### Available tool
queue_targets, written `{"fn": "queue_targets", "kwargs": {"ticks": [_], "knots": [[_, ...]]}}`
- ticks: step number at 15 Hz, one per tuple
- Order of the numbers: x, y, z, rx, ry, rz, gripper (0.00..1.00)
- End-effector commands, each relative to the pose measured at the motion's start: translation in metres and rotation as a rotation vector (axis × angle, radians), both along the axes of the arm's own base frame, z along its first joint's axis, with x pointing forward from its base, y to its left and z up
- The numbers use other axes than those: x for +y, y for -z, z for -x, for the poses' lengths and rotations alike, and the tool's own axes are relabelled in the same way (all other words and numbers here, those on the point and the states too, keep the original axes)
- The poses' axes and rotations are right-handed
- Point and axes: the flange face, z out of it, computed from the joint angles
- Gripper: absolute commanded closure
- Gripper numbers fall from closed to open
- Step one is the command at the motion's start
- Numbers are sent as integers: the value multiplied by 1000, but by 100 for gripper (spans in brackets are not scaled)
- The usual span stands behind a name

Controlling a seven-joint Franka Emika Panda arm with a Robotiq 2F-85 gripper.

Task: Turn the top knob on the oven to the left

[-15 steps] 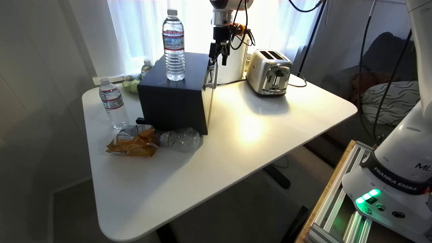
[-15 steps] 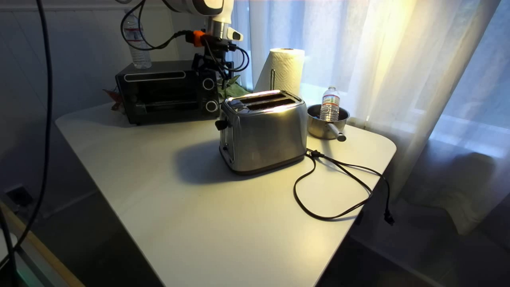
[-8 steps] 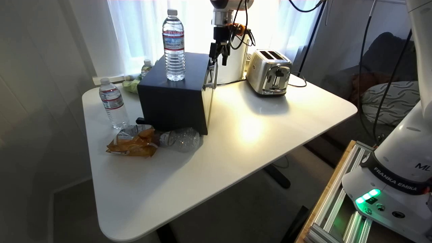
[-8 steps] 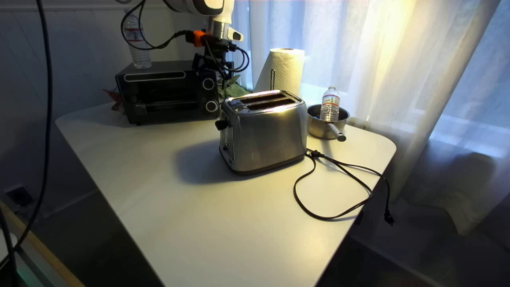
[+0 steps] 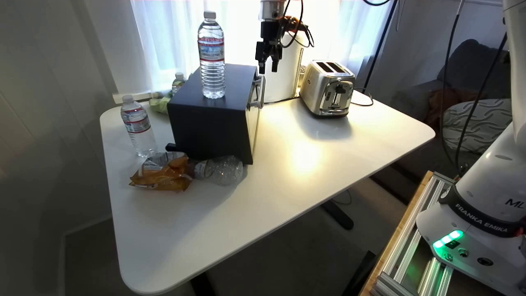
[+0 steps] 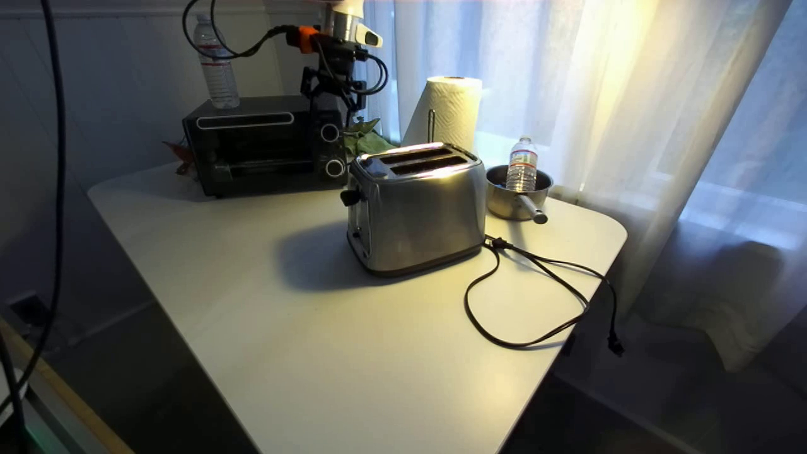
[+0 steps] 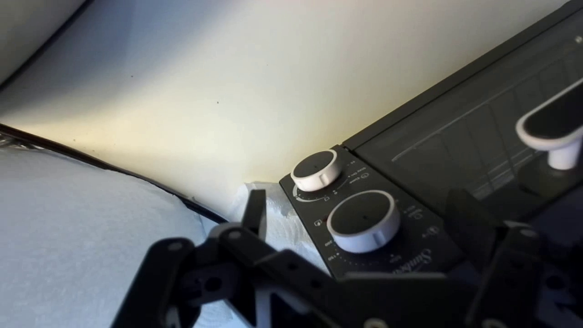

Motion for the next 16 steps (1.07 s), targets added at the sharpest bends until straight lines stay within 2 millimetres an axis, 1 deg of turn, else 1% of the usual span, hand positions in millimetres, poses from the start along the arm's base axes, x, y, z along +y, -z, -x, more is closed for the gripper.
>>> {"fn": "queue_targets", "kwargs": {"ticks": [1,3,6,7,9,11,14,16], "knots": [[1,-43,17,23,95,39,0],[-1,-67,30,13,158,56,0],[-9,-97,58,-30,187,72,0],[-13,-107,71,-55,185,77,0],[-18,-128,90,-98,152,69,0],[-21,-145,112,-138,132,70,0],[-25,-160,144,-199,121,70,0],[-23,-163,166,-225,116,70,0]]}}
